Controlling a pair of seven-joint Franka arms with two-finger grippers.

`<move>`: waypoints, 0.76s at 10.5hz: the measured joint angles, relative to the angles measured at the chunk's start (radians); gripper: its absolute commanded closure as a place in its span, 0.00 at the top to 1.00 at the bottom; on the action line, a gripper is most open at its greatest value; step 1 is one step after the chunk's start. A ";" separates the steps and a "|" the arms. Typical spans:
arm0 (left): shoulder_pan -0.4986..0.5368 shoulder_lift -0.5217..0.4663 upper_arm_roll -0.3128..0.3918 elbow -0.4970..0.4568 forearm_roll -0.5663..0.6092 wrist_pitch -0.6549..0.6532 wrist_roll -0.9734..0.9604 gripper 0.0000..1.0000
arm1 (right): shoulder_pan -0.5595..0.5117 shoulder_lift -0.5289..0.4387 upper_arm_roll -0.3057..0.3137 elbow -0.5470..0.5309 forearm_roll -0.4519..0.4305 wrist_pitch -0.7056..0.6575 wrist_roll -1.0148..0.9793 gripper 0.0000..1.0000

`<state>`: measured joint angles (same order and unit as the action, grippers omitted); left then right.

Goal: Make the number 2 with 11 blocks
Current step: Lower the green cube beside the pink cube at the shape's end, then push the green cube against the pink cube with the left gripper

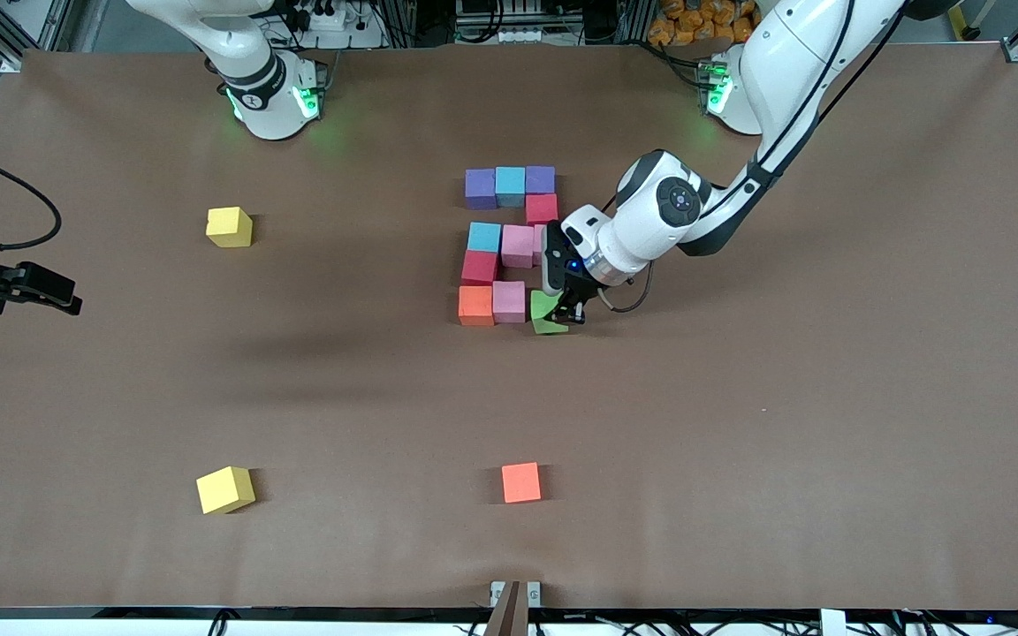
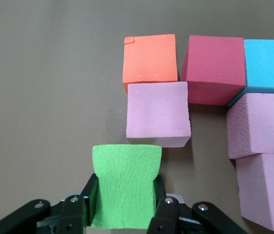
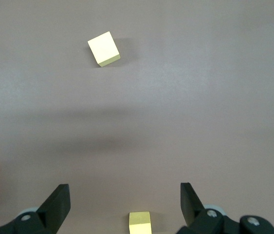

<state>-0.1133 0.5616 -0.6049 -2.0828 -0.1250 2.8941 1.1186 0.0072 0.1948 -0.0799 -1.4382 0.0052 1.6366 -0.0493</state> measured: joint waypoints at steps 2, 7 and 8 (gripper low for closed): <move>0.000 0.013 0.000 0.010 0.000 0.000 0.000 0.08 | 0.000 0.000 -0.001 -0.001 0.000 0.000 0.000 1.00; 0.000 0.050 -0.004 0.033 0.000 0.000 0.000 0.07 | 0.000 0.000 -0.001 -0.001 -0.001 0.000 0.000 1.00; 0.000 0.050 -0.004 0.033 0.000 0.000 0.000 0.07 | 0.000 0.000 -0.002 -0.001 -0.001 0.000 0.000 1.00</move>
<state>-0.1131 0.6116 -0.6092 -2.0496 -0.1251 2.8939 1.1186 0.0072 0.1948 -0.0814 -1.4393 0.0042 1.6363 -0.0492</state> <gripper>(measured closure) 0.529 0.000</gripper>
